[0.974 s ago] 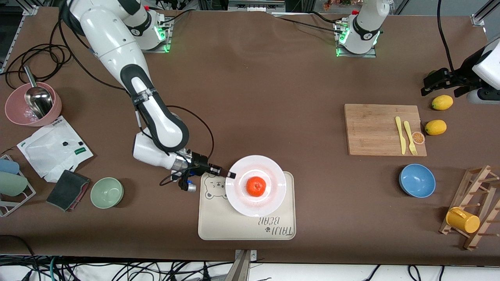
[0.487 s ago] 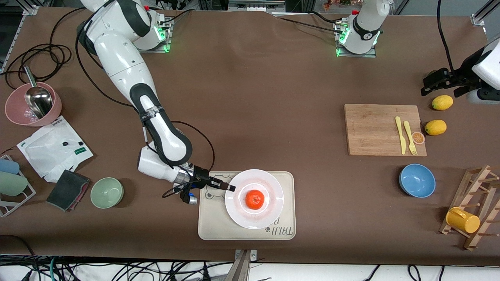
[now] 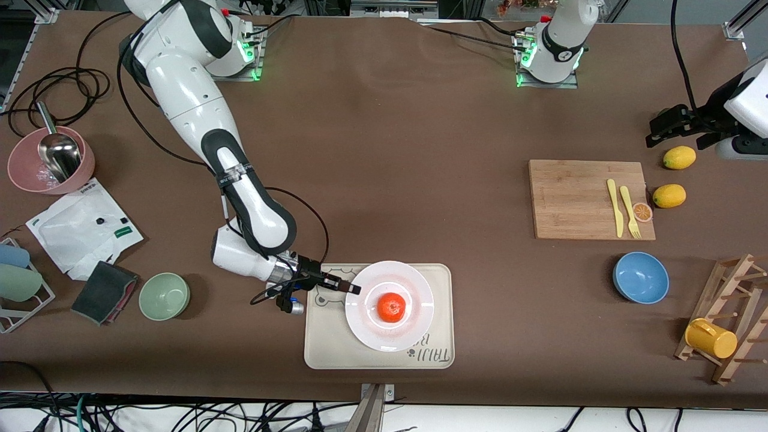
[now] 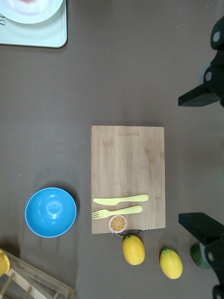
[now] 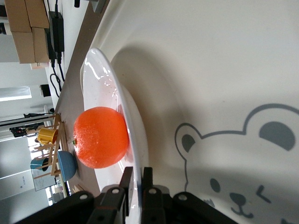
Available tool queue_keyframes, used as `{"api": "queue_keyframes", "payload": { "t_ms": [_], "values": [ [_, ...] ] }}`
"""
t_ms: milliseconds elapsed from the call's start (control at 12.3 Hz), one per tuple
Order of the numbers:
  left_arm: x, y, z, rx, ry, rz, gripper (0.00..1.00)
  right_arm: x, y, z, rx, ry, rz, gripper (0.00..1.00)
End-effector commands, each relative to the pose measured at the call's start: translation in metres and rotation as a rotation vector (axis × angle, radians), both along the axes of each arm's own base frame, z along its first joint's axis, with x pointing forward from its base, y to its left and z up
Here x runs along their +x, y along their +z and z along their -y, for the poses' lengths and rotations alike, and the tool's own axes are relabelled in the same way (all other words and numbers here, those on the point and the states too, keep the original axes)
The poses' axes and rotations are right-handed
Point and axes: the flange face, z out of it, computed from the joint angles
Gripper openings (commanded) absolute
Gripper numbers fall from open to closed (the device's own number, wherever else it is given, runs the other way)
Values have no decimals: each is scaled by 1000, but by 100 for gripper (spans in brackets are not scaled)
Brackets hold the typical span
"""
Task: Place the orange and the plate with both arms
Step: 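Open the right gripper to release the plate rim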
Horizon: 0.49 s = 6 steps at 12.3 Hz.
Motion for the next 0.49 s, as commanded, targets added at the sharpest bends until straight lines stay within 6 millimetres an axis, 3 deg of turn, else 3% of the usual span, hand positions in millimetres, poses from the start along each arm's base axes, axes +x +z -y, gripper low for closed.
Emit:
{"api": "queue_keyframes", "payload": {
  "t_ms": [0, 162, 244, 406],
  "values": [
    [4, 3, 1, -21, -15, 8, 100, 5, 1, -2, -27, 24, 14, 23],
    [3, 4, 1, -20, -15, 10, 100, 5, 5, 12, -77, 48, 24, 81],
    [4, 3, 1, -21, -15, 8, 100, 2, 18, 16, -107, 70, 37, 99],
    [4, 3, 1, -21, -15, 8, 100, -9, 47, 15, -135, 97, 45, 100]
  ]
}}
